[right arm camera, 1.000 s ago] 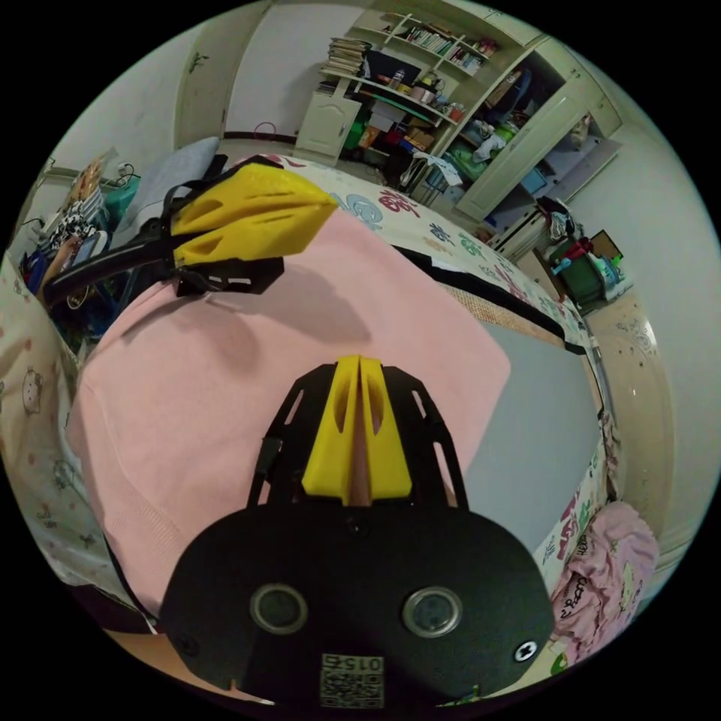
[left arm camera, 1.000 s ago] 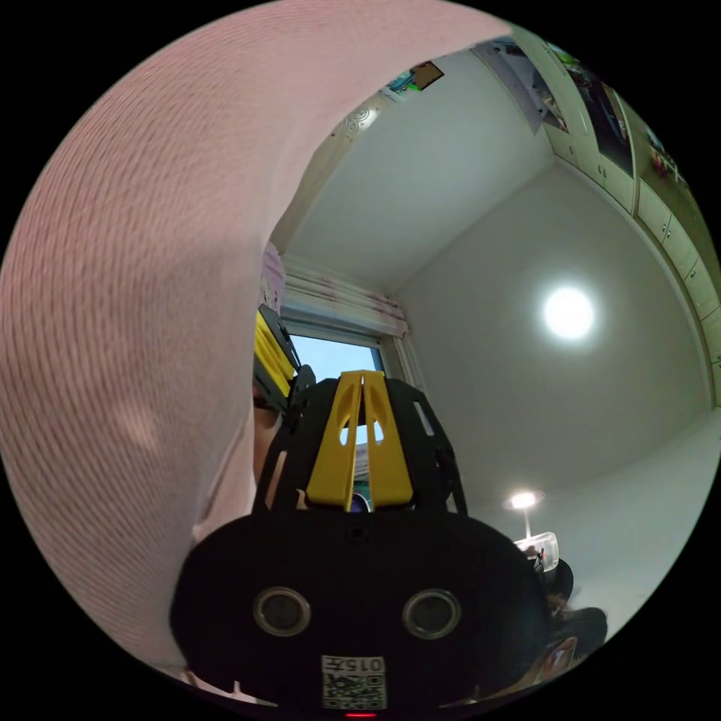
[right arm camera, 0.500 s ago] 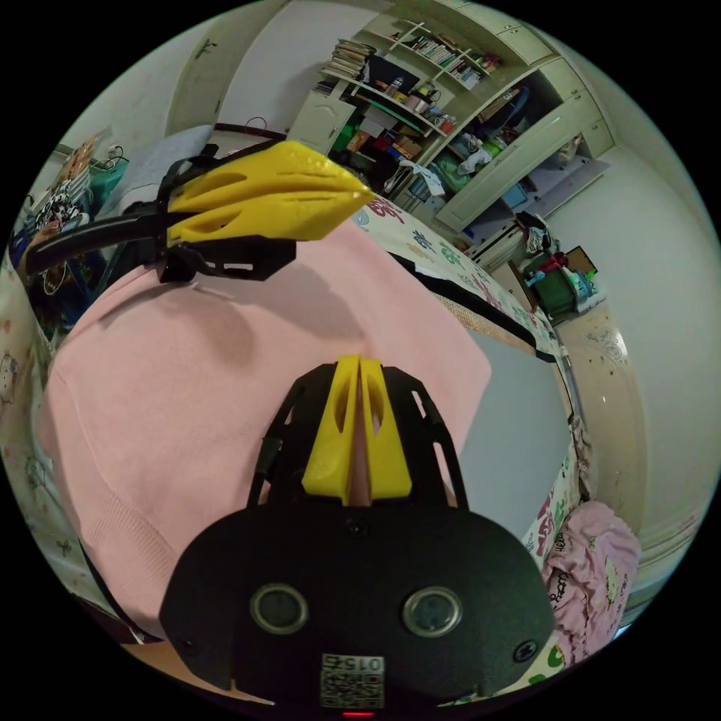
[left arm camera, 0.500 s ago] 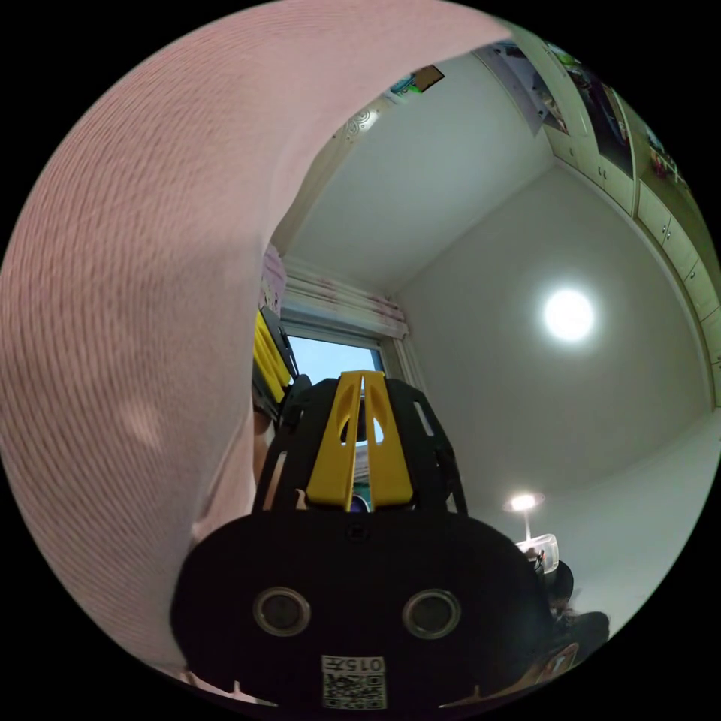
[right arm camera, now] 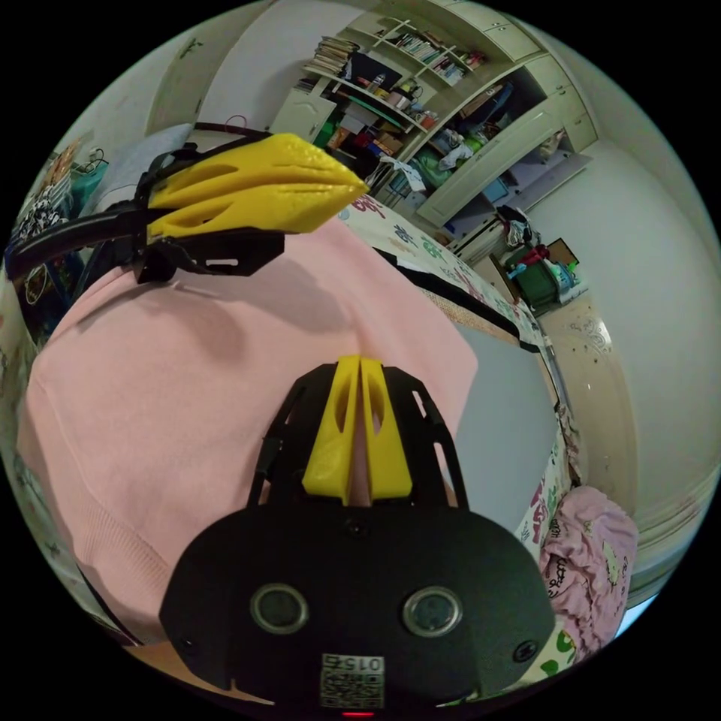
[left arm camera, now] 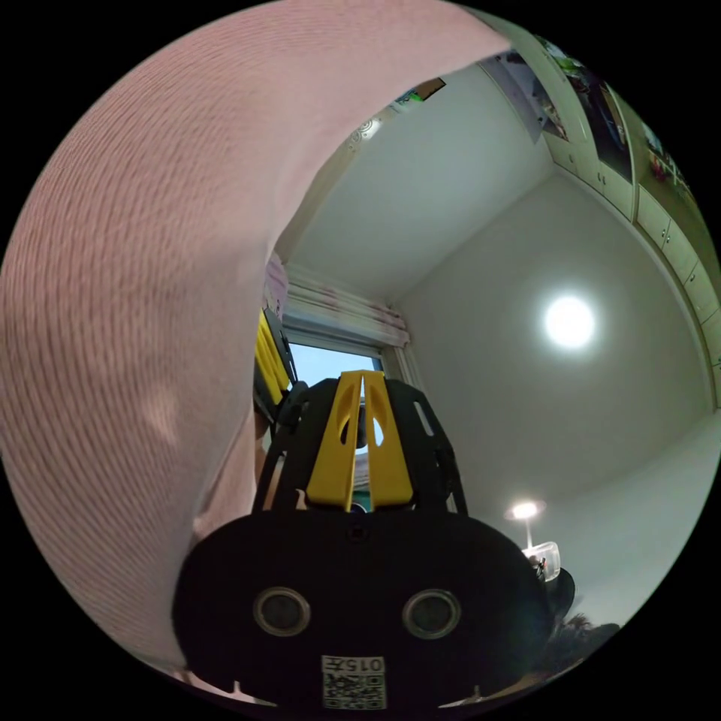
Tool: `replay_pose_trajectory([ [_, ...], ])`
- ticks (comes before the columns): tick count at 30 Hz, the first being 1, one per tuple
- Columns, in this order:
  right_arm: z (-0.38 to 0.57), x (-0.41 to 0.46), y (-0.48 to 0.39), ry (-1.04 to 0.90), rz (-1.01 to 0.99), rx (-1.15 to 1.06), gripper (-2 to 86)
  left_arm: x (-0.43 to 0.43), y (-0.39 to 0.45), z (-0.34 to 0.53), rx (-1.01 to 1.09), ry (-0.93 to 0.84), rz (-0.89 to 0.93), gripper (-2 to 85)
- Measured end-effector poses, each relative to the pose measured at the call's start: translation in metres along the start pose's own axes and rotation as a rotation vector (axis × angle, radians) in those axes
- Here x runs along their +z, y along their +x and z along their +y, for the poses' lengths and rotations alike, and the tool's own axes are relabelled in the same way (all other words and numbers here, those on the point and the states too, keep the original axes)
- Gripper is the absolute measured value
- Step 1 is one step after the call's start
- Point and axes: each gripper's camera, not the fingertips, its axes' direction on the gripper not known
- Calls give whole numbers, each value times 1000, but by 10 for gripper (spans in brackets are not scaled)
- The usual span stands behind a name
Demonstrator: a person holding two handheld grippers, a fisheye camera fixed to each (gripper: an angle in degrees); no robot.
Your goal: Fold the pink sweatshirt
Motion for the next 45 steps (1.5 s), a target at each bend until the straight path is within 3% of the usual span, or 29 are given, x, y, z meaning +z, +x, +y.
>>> replay_pose_trajectory([
  [45,24,30,-6,-29,25,29,-7,19,15,-3,-2,35,-3,-9],
])
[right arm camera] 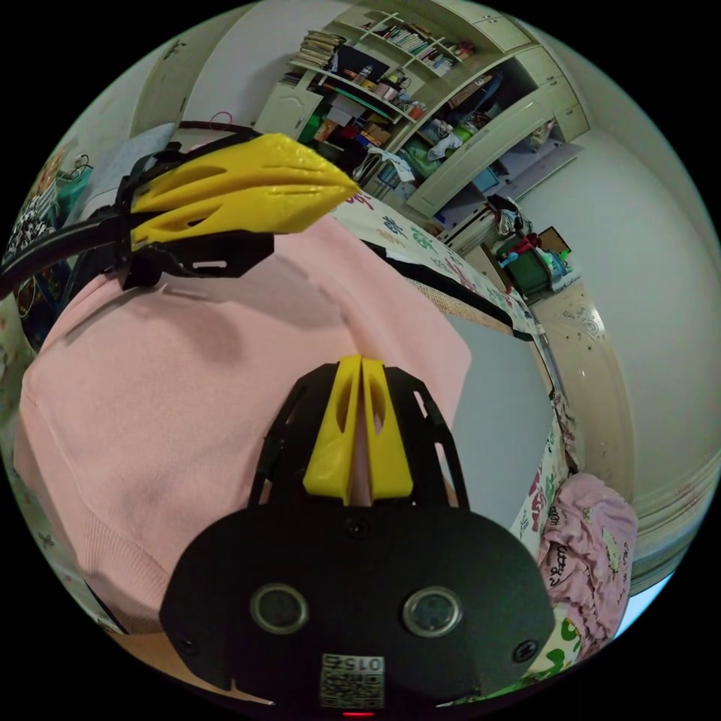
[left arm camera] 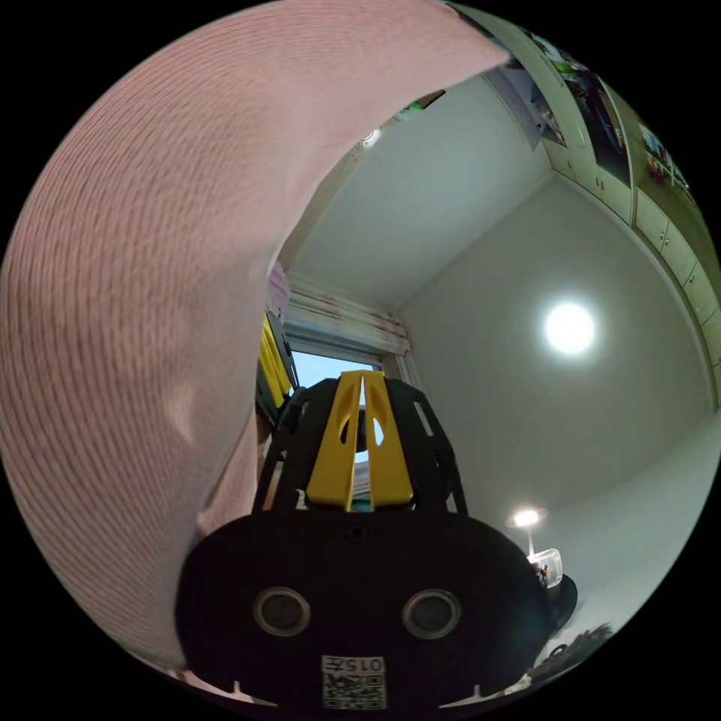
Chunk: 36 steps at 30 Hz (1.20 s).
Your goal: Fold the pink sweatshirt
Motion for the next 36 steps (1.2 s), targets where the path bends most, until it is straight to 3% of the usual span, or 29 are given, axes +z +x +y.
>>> replay_pose_trajectory([
  [36,-71,48,-9,5,-5,31,-9,-1,-21,-6,3,22,2,-9],
])
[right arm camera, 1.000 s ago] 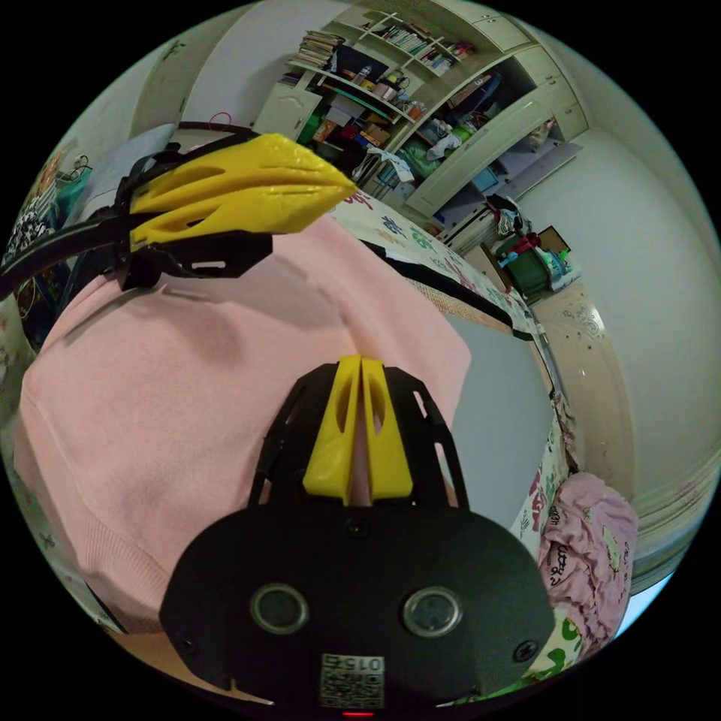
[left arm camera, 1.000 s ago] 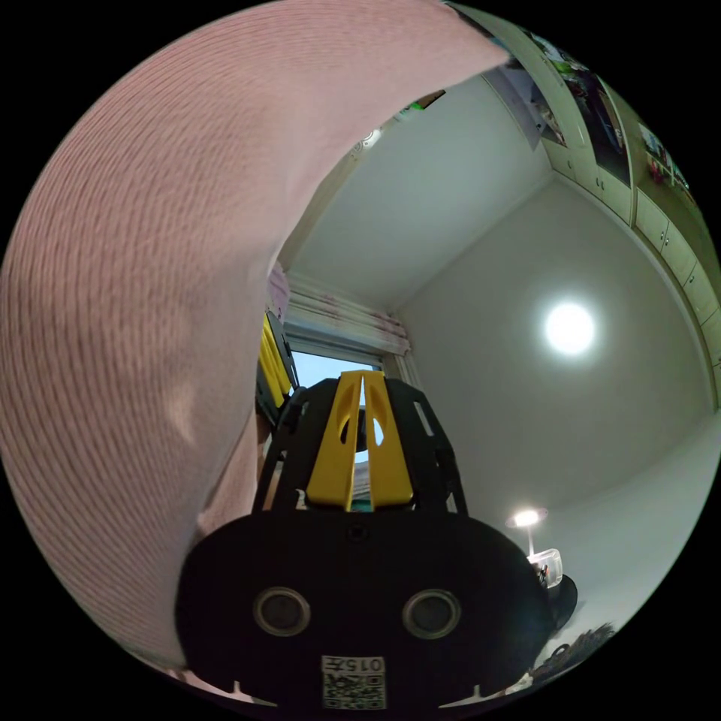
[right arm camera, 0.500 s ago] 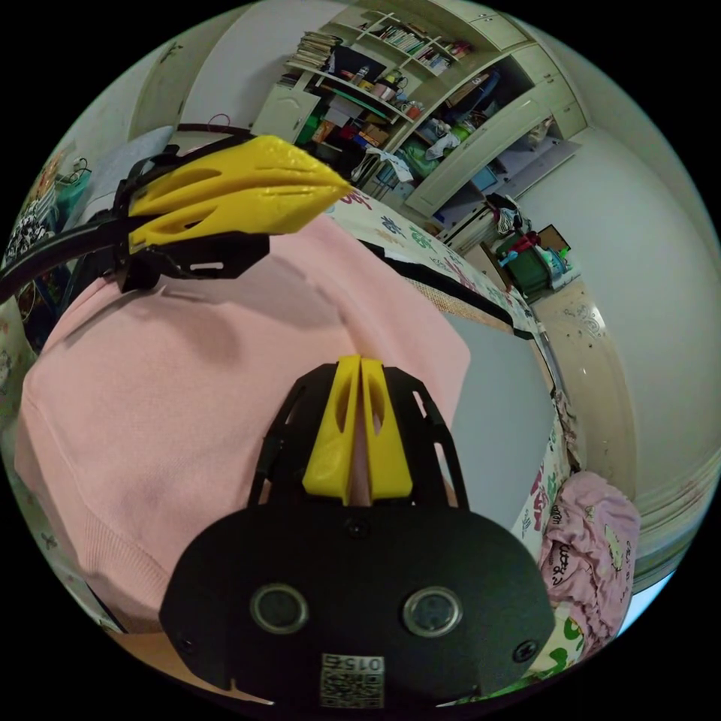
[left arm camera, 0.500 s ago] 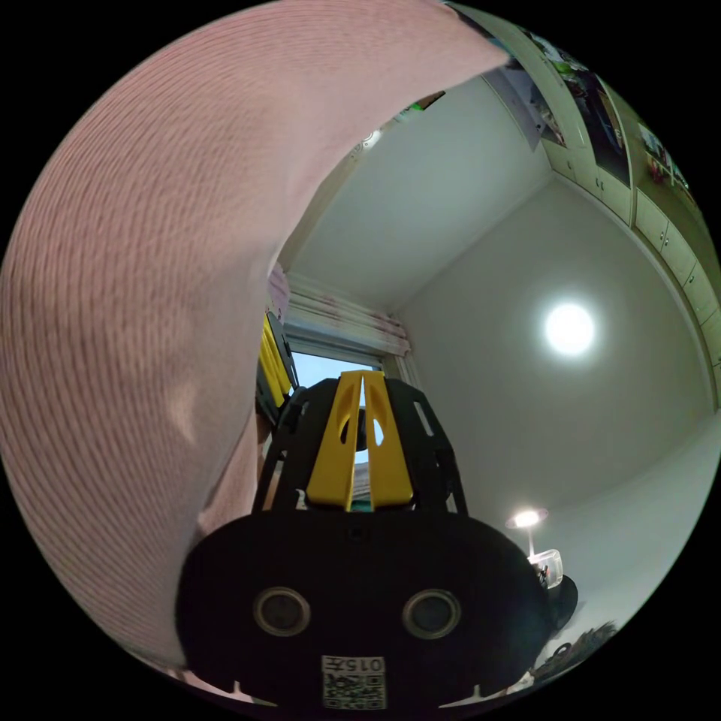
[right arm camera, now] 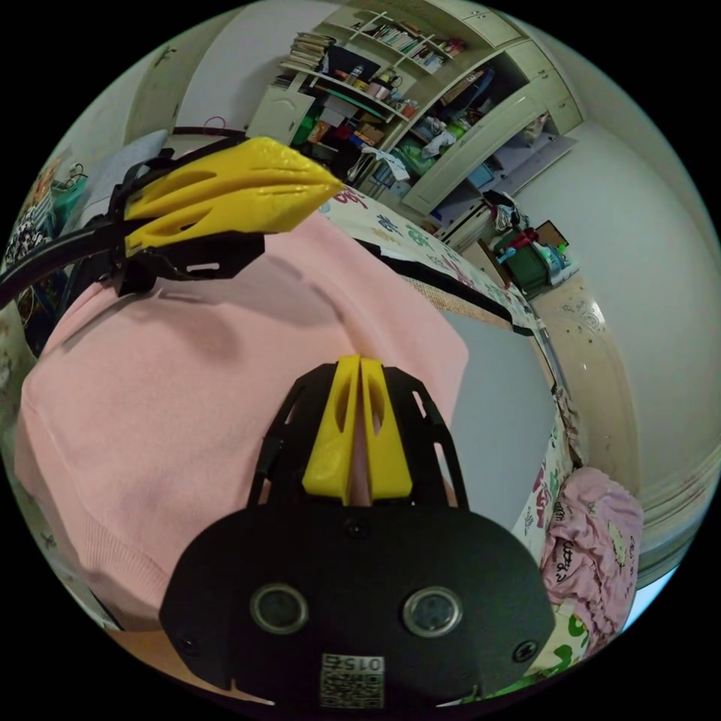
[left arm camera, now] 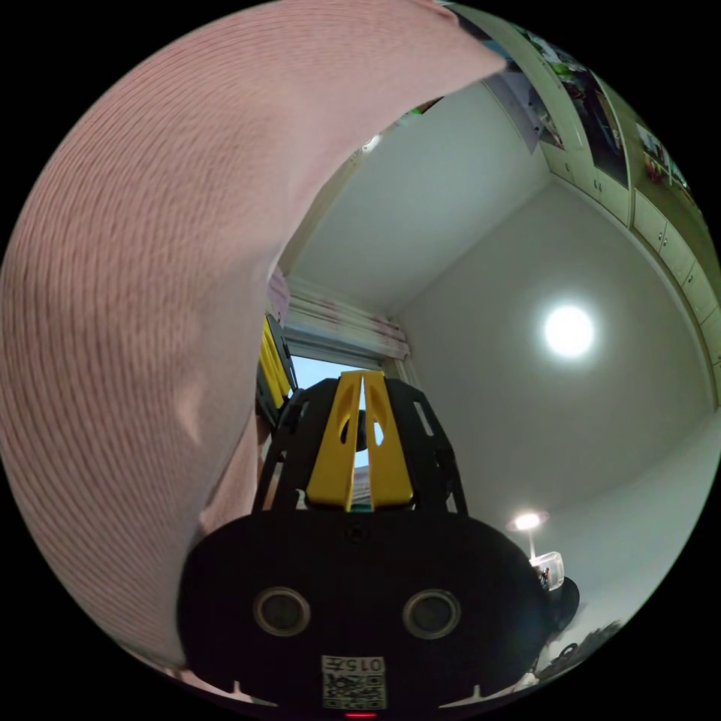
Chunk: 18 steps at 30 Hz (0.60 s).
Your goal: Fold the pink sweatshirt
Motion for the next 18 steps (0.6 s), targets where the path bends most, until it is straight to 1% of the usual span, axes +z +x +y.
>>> replay_pose_trajectory([
  [18,-74,3,10,4,39,-15,-10,-8,-18,-3,0,5,1,-9],
])
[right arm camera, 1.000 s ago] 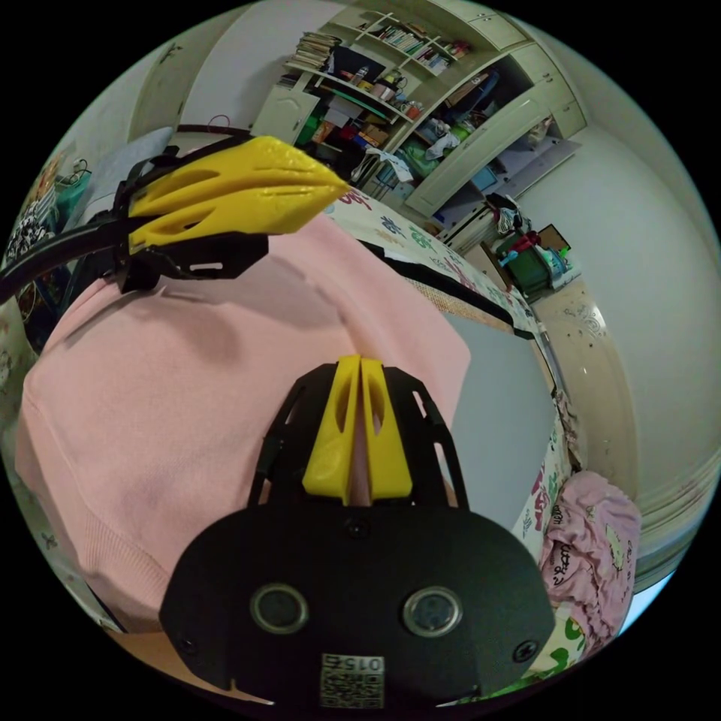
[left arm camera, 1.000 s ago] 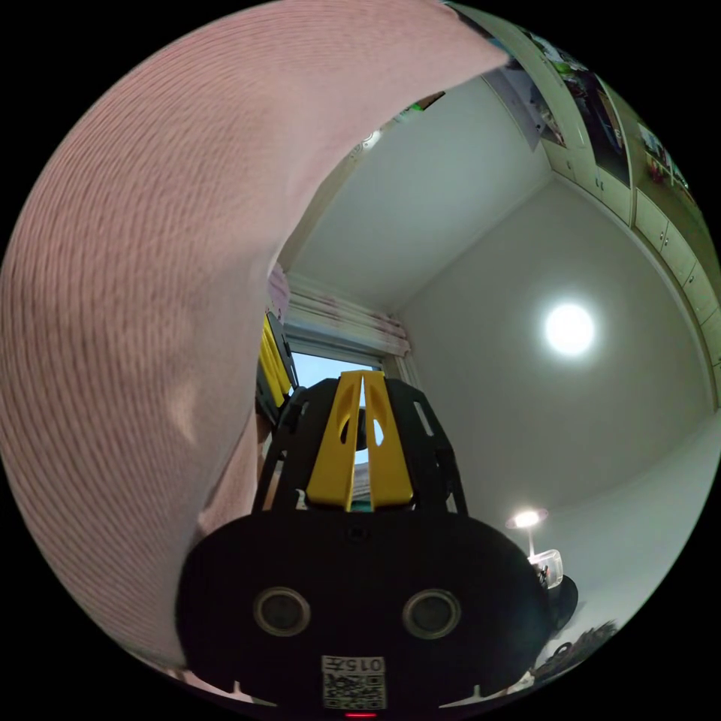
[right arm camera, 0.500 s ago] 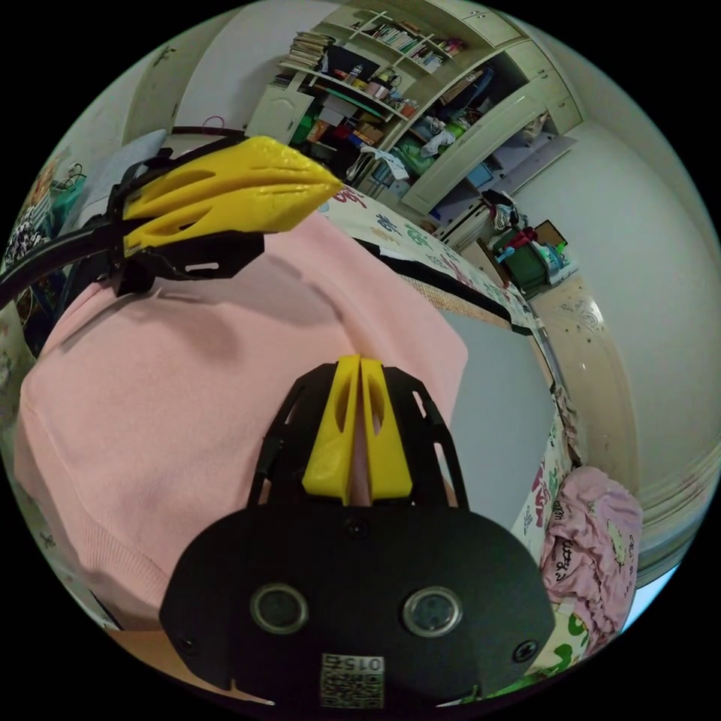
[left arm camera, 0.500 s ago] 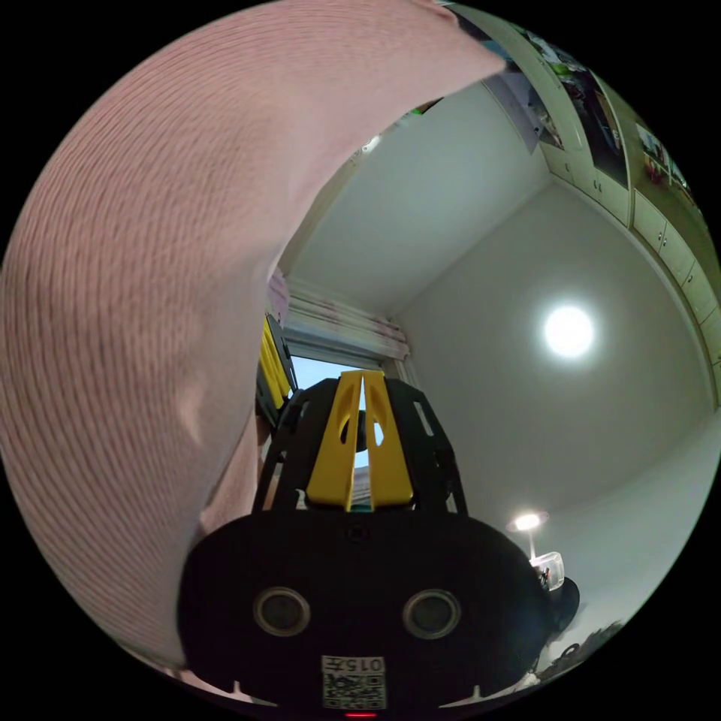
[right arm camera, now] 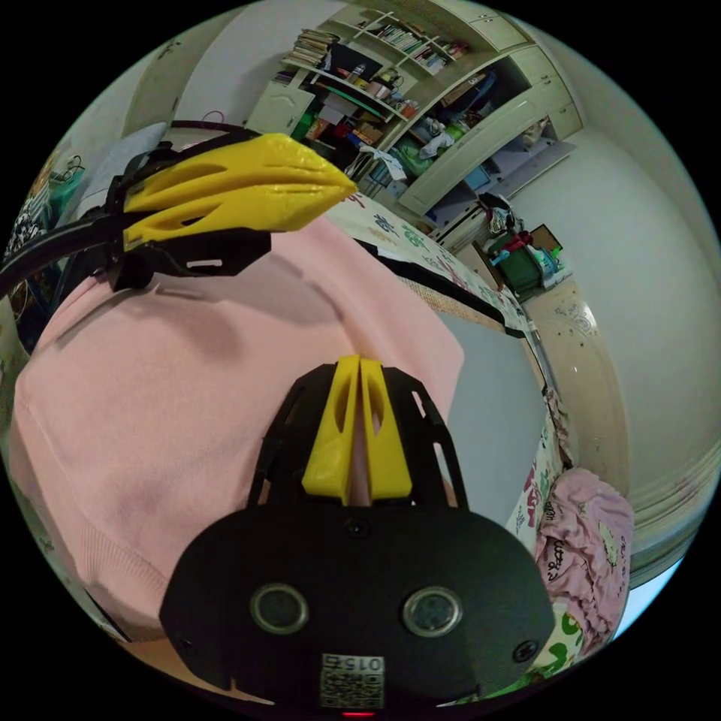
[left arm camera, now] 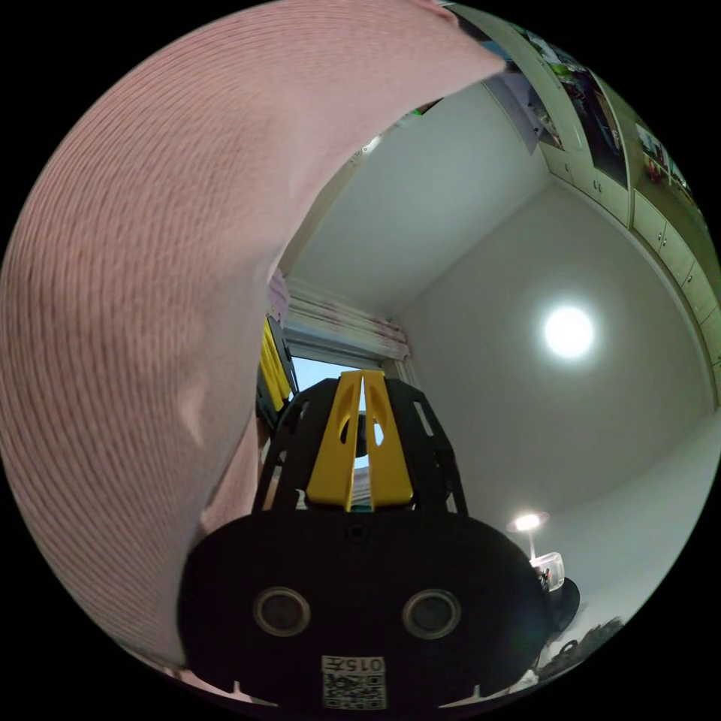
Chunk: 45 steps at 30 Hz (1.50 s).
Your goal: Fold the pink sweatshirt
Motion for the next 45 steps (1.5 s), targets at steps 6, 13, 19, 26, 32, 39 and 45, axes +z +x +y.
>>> replay_pose_trajectory([
  [6,-24,-8,16,16,-8,-2,-10,-4,-6,-1,0,0,0,-9],
  [13,-50,-26,47,44,-30,4,-10,-10,-13,-4,-1,-1,0,-9],
  [19,-67,-47,89,71,-89,44,-10,-16,-18,-7,-1,-2,0,-9],
  [26,-65,-83,167,184,-191,209,-8,-24,-22,-12,-2,-3,-1,-9],
  [32,-27,-117,251,337,-198,537,-6,-31,-24,-18,-3,-4,-3,-9],
  [39,11,-156,324,560,-403,641,-5,-40,-23,-27,-4,-4,1,-9],
  [45,27,-222,369,761,-522,657,-5,-49,-20,-37,-6,-3,0,-9],
])
